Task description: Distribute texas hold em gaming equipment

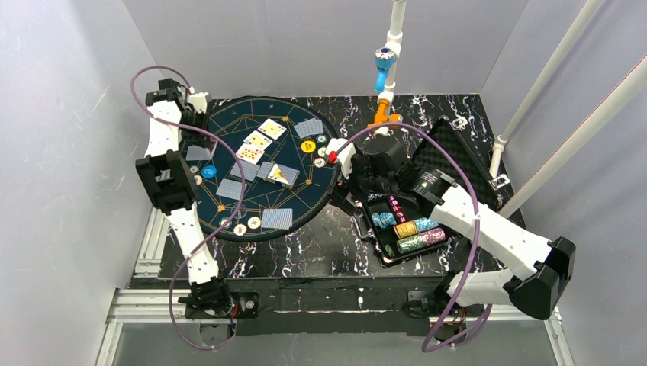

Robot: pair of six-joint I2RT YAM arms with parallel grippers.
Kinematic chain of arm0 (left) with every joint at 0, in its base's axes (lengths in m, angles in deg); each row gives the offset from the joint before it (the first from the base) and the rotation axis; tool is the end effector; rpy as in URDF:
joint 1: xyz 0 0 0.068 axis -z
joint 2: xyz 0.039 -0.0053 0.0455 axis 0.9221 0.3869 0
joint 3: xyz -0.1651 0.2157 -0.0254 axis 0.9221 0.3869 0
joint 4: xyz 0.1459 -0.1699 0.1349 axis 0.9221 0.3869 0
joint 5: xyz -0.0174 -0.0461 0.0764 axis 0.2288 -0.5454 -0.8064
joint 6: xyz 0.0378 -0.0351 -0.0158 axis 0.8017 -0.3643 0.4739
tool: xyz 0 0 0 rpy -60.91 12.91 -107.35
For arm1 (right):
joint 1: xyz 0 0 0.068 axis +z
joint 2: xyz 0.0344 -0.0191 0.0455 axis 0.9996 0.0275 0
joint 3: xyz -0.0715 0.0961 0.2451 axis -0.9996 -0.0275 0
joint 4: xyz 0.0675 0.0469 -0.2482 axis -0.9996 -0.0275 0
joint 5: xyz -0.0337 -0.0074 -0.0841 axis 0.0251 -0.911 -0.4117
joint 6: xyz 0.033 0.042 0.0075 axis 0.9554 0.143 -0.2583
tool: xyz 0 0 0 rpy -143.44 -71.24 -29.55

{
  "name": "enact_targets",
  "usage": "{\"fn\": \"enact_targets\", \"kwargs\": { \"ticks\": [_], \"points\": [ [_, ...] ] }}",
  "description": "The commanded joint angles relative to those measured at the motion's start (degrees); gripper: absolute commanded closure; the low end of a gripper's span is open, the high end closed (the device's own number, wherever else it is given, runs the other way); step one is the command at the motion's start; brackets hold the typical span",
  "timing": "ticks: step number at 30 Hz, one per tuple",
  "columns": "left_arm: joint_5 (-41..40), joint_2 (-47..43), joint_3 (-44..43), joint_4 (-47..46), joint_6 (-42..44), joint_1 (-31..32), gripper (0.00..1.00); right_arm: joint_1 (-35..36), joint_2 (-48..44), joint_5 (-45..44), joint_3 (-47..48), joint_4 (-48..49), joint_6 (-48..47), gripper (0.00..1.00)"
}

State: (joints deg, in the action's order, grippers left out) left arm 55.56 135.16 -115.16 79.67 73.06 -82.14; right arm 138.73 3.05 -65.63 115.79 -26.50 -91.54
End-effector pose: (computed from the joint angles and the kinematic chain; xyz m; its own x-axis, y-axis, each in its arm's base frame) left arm 0.4696 0.1131 0.2743 -0.8423 0.1340 -0.5221 0.2193 0.9700 -0.1047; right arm 0.1738 0.2169 0.3665 -0.0678 -0.4917 -0.8681 -0.8892 0.4244 -0.1709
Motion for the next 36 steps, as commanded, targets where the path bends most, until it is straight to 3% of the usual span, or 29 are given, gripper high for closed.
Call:
{"fn": "enact_targets", "kwargs": {
  "ticks": [1, 16, 26, 36],
  "points": [
    [-1.5, -0.9, 3.5, -1.3, -1.0, 0.7, 1.00, -0.2, -1.1, -0.6, 0.1, 2.7, -0.2, 0.02],
    [-4.8, 1.8, 7.5, -6.1, -5.1, 2.0, 1.00, -0.2, 0.4, -0.2, 0.6, 2.1, -0.1, 0.02],
    [-6.4, 1.6, 11.3, -10.1, -6.4, 4.2, 0.94, -0.2, 0.2, 0.0, 1.0, 1.2, 0.2, 0.02],
    [-8.3, 1.3, 13.4, -10.5, -6.0, 4.2, 0.61, -0.2, 0.3, 0.1, 1.3, 0.8, 0.3, 0.02]
  ]
}}
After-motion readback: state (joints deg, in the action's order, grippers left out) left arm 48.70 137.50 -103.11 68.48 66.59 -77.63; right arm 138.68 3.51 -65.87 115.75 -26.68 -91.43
